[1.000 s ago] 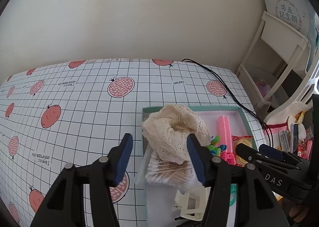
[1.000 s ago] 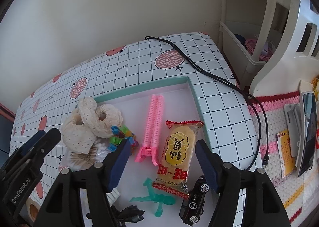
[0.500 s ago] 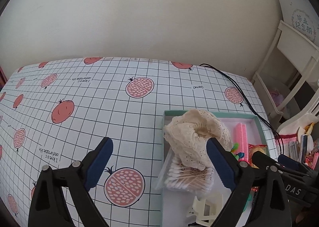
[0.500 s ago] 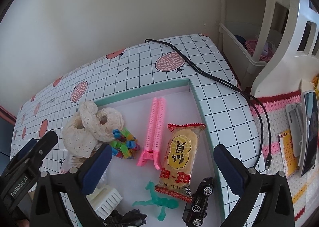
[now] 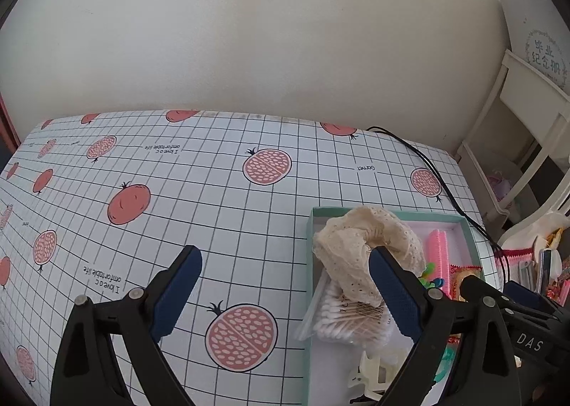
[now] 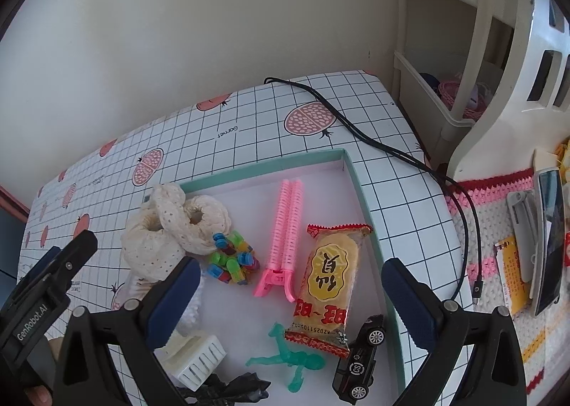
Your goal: Organize objects
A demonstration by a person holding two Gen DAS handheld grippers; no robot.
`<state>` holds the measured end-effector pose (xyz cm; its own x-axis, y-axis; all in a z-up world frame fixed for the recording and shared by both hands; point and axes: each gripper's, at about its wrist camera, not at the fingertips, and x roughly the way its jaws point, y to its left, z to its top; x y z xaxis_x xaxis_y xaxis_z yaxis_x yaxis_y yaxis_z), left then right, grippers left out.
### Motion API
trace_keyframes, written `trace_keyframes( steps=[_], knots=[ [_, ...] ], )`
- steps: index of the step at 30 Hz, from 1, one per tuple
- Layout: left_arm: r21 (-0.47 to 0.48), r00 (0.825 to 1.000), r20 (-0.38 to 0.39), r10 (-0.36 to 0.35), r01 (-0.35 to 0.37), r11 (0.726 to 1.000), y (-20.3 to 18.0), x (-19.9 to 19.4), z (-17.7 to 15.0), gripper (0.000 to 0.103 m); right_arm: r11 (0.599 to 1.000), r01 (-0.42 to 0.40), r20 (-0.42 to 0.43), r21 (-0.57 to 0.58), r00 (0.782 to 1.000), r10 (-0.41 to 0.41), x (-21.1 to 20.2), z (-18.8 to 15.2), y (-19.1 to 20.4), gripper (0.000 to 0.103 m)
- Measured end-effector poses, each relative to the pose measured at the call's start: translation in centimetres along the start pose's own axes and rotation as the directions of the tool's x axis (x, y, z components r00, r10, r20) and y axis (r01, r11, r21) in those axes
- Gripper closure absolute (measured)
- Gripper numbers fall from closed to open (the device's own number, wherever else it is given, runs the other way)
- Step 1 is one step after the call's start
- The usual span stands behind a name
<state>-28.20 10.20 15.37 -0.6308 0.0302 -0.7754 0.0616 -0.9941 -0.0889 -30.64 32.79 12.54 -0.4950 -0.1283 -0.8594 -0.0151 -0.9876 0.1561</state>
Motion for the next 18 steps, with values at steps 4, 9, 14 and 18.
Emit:
trace_keyframes(
  steps=[4, 9, 14, 18],
  knots=[
    [0.032, 1.000, 0.018, 0.012, -0.012, 0.999, 0.3, -1.8, -0.2, 0.008, 1.000, -0.017, 0.015, 0.021, 1.000, 0.016, -1.5, -0.5, 0.3, 0.000],
    [0.028, 0.999, 0.049, 0.009, -0.011, 1.000, 0.9, -5.1, -0.5, 0.008, 1.000, -0.019, 0.045, 0.013, 0.999, 0.018, -4.7, -1.6, 1.3, 0.000],
    [0.072, 0.994, 0.106, 0.036, -0.044, 0.996, 0.8, -9.1, -1.7, 0.008, 1.000, -0.001, 0.076, -0.013, 0.997, 0.002, -8.0, -3.4, 1.9, 0.000],
    [0.079, 0.989, 0.141, 0.038, -0.049, 0.996, 1.2, -11.8, -3.4, 0.008, 1.000, 0.006, 0.087, -0.017, 0.996, -0.005, -9.7, -5.5, 2.1, 0.000]
  ],
)
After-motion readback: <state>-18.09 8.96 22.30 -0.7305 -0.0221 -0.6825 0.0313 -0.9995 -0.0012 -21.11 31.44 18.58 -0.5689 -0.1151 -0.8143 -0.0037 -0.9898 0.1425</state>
